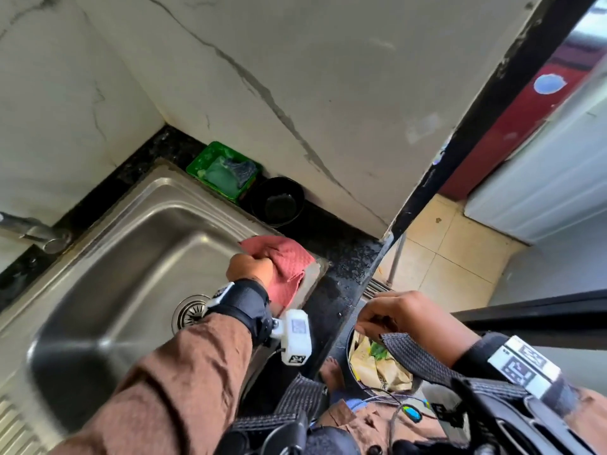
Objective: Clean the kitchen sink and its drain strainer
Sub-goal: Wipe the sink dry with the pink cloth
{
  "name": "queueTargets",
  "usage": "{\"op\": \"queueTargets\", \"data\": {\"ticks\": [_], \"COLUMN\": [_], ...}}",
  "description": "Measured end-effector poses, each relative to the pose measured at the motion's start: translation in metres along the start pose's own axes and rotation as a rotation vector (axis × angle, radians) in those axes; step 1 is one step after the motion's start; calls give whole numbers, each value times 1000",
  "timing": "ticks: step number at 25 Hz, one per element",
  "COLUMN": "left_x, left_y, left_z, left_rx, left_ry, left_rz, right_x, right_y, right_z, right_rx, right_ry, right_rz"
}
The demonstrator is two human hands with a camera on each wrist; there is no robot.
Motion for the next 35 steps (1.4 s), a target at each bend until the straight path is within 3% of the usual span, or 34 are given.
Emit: {"op": "queueTargets", "data": {"ticks": [2,7,12,16,19,21,23,26,35], "left_x": [-1,-18,-32,-45,-40,-32,-25,-11,10], "left_y": [-6,1,17,29,31,31,26,30,-7], "left_z": [-2,5,-1,-9,-10,-10,-6,0,2], "left_rx": [-34,-204,-378,-501,-482,-439,-338,-152,-17], "left_ry": [28,-29,-271,-383,-379,-225,-163,-240,366], "left_rz": [-1,157,257,210,235,209,193,187,-234], "right_x": [2,-6,-19,-22,-23,-24,-20,-14,11], "right_y": [2,-3,-13,-18,-23,-26,-28,-26,-5], "right_z": [-2,2,3,4,5,3,1,-1,-13], "right_rx": [25,41,0,-34,-49,-47,-42,-28,-9], "right_ry": [-19,-5,48,57,56,59,47,27,-13], "right_rz": [2,-27,-53,-63,-78,-92,-91,-96,15]}}
Point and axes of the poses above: each hand's wrist, its own y-axis away from the middle knuckle, its own z-axis out of the palm, x = y × z, the point moved 5 cm from there along -y, towards the middle knuckle, and after that the axes turned 1 degree about z, right-handed, at the moved point
